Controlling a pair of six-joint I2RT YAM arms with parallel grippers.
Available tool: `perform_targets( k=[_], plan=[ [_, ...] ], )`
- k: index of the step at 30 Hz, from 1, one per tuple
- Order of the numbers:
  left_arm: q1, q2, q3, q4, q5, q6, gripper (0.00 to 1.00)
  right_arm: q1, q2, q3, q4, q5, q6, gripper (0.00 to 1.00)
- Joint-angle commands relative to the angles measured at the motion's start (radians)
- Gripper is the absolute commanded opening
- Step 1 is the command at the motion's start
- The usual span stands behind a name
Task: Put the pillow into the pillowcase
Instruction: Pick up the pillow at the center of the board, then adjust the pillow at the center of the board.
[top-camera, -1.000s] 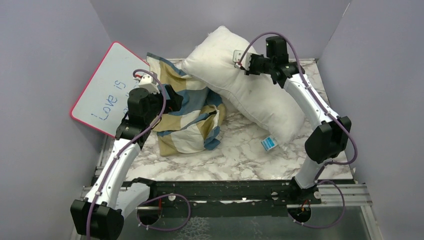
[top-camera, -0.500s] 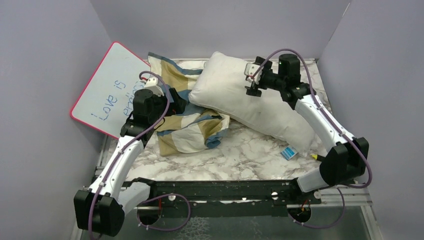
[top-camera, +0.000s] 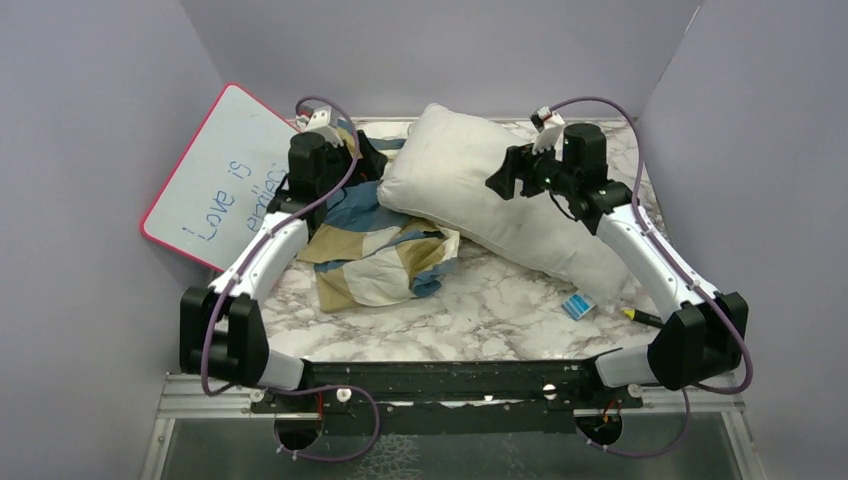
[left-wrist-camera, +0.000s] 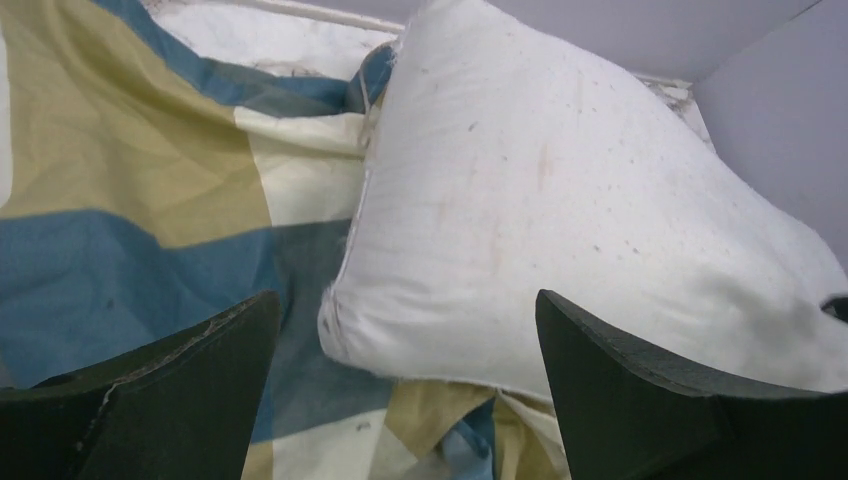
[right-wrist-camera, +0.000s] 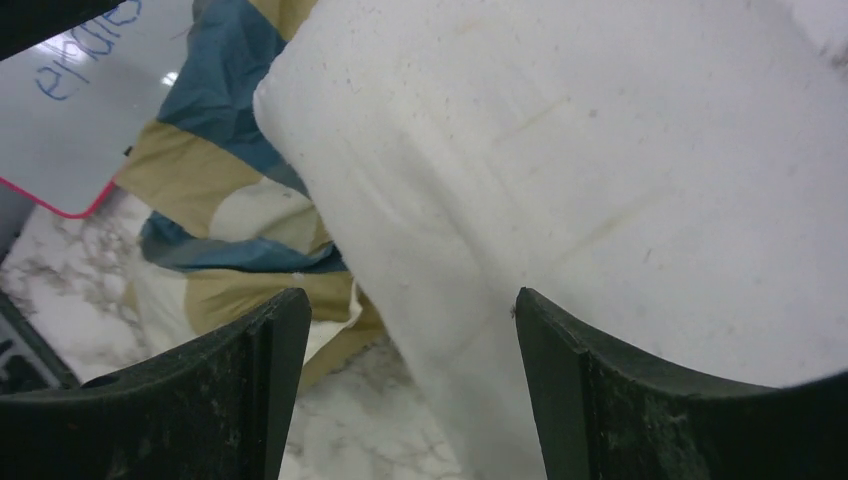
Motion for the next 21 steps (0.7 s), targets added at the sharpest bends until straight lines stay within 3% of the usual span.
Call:
perform_targets(
  k=[1,7,10,12,14,18,21],
  plan=[
    [-0.004,0.198,0.141,0.069,0.055,0.037,0.95,-0.001,-0.11,-0.091,-0.103,-0.012,0.304,0.79],
    [-0.015,0.494,0.32,-0.007,0.162,0.056,0.93,-0.002,-0.205,-0.239,-0.153,0.195,0.48,0.79],
    [-0.026,0.568,0.346,0.018,0.236,0.043,0.93,-0.004,-0.215,-0.316,-0.063,0.212,0.426,0.81],
    [-0.046,0.579,0.335,0.066,0.296,0.026,0.9,-0.004,-0.184,-0.339,0.001,0.225,0.337,0.88],
    [-0.06,0.576,0.32,0.114,0.36,-0.014,0.81,-0.004,-0.129,-0.321,0.017,0.293,0.264,0.89],
    [-0.094,0.54,0.291,0.15,0.398,-0.071,0.53,-0.018,-0.023,-0.253,0.029,0.506,0.167,0.89],
    [-0.132,0.496,0.259,0.15,0.379,-0.07,0.51,-0.064,0.009,-0.2,0.048,0.546,0.152,0.89]
  ],
)
